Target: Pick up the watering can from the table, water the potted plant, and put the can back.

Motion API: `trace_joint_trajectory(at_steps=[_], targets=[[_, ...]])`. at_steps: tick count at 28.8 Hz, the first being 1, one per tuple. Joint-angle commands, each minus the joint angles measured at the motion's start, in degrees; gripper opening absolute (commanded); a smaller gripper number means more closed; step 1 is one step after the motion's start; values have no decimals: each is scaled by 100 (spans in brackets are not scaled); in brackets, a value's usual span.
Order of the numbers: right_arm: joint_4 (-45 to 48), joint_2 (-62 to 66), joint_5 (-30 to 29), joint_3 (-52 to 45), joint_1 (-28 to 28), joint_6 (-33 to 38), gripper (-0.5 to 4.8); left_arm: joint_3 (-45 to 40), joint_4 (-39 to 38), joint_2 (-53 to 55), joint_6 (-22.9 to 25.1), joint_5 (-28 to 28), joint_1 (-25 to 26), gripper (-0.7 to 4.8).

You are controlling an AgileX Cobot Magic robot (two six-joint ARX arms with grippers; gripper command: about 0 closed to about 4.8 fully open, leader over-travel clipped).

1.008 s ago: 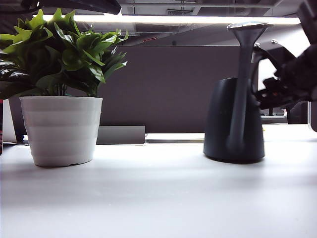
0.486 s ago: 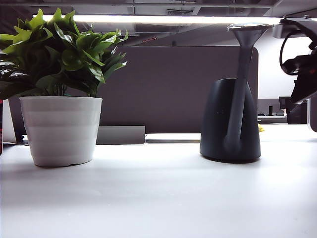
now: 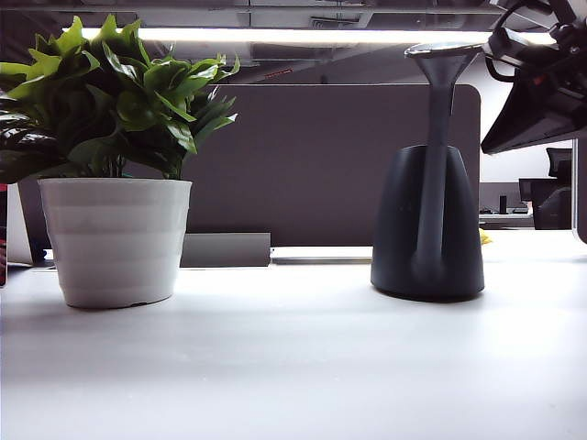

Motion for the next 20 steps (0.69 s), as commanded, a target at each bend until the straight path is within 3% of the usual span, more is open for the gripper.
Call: trace_joint_trajectory(at_steps=[1,12,20], targets=[[203,-20,13,15,308,249,-5,28,63,-70,0,22,-9,-5],[1290,492,415,15,1233,791,-5,28,44,-247,-22,20,-9,-5],[3558,1991,756,59,1788,1069,-5,28,-92,-498,-22,-234,-9,-5]])
